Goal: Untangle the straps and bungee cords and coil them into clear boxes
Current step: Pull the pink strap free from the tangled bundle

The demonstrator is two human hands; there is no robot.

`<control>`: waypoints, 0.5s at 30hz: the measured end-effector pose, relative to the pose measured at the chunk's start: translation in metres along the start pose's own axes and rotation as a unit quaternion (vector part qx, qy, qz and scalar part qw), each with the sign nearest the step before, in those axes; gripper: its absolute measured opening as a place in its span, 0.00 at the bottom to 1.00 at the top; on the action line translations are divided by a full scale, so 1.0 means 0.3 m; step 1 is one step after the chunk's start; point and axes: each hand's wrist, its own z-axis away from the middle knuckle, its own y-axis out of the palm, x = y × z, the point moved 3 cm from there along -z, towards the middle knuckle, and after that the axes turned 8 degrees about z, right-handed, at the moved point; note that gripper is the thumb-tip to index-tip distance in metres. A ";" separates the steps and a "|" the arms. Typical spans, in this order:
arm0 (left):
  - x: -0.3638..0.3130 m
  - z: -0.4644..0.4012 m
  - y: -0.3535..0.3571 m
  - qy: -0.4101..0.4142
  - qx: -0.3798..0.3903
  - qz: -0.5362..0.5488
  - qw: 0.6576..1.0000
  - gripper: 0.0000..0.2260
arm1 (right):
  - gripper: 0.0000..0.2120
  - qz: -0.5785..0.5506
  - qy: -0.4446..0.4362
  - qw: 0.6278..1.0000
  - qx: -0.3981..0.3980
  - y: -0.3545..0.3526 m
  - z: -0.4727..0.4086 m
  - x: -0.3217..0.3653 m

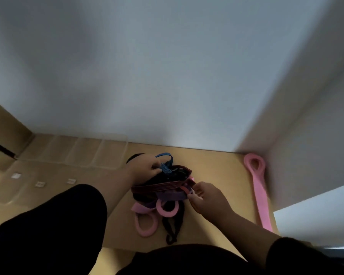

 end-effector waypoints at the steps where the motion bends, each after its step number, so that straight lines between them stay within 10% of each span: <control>1: 0.014 0.016 0.003 0.000 -0.003 0.010 1.000 0.11 | 0.12 0.008 -0.013 1.000 0.016 0.013 -0.003 0.023; 9: 0.093 0.151 0.046 -0.003 -0.030 0.075 0.997 0.09 | 0.06 0.090 -0.100 0.974 0.183 0.180 -0.002 0.188; 15: 0.092 0.204 0.089 0.029 -0.044 0.121 0.991 0.11 | 0.09 0.184 -0.127 0.961 0.165 0.256 -0.021 0.215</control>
